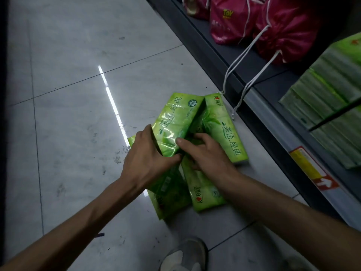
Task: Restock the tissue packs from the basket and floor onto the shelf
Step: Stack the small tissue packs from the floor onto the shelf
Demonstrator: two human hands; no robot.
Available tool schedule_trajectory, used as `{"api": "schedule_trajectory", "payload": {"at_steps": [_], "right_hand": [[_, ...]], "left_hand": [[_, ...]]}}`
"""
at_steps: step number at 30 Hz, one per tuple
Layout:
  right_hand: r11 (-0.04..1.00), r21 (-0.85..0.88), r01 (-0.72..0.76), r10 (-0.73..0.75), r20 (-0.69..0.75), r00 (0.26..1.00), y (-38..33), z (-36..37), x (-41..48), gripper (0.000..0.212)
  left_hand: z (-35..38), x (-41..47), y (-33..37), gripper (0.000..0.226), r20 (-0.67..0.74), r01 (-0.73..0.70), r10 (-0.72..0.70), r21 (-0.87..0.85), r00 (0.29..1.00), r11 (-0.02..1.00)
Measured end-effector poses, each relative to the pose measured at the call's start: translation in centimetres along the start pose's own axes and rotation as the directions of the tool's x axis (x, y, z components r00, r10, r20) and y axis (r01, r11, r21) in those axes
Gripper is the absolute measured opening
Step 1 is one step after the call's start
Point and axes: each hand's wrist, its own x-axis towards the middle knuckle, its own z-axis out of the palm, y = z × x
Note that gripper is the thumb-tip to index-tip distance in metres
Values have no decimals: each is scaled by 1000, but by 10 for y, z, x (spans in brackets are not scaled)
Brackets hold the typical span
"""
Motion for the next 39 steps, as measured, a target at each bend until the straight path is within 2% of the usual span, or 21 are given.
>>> {"api": "schedule_trajectory", "payload": {"at_steps": [4, 8, 11, 12, 15, 18, 20, 22, 24, 25, 28, 30, 31, 33, 36, 39], "right_hand": [[969, 246, -2, 39, -147, 988, 3, -2, -5, 75], [905, 426, -10, 109, -209, 972, 11, -15, -4, 60], [857, 515, -22, 124, -164, 979, 16, -37, -5, 53], [842, 539, -22, 119, -147, 982, 17, -45, -6, 49], [799, 600, -39, 118, -92, 989, 20, -63, -12, 41], [768, 639, -40, 108, -68, 992, 24, -74, -13, 36], [740, 672, -30, 89, -54, 995, 26, -78, -13, 37], [706, 708, -19, 61, -35, 998, 26, -78, -14, 40], [714, 700, -11, 42, -27, 999, 25, -78, -14, 40], [754, 656, -8, 43, -38, 998, 24, -78, -14, 40], [879, 477, -9, 24, -25, 999, 21, -76, -19, 51], [896, 445, -3, -20, 47, 999, 17, -70, -23, 68], [898, 439, -7, -24, 64, 998, 16, -68, -23, 71], [887, 459, -40, 5, 77, 997, 15, -68, -22, 71], [815, 554, -170, 88, 172, 981, 15, -82, -21, 61], [778, 590, -215, 106, 214, 971, 14, -96, -24, 26]], "left_hand": [[9, -9, 17, 80, 52, -37, 46, -161, 998, 986], [14, -23, 33, 74, 60, -63, 85, -300, 995, 952], [6, -22, 41, 35, 113, 99, -44, -544, 993, 833], [2, -20, 42, 30, 141, 158, -90, -610, 986, 776], [0, -15, 42, 26, 231, 298, -190, -684, 954, 666], [4, -14, 43, 28, 370, 401, -192, -647, 909, 648], [5, -16, 46, 31, 458, 437, -144, -636, 877, 637], [5, -21, 51, 38, 497, 389, -26, -644, 867, 659], [7, -25, 54, 48, 419, 268, 28, -627, 907, 732], [8, -27, 57, 49, 344, 199, 25, -599, 938, 776], [14, -37, 58, 59, 138, -47, 100, -341, 985, 939], [16, -48, 59, 63, 113, -161, 187, -209, 976, 964], [16, -53, 61, 58, 131, -193, 226, -224, 965, 955], [13, -58, 64, 48, 173, -210, 282, -348, 944, 914], [9, -50, 65, 31, 202, -136, 271, -506, 941, 852], [10, -33, 59, 20, 193, -82, 205, -504, 960, 860]]}}
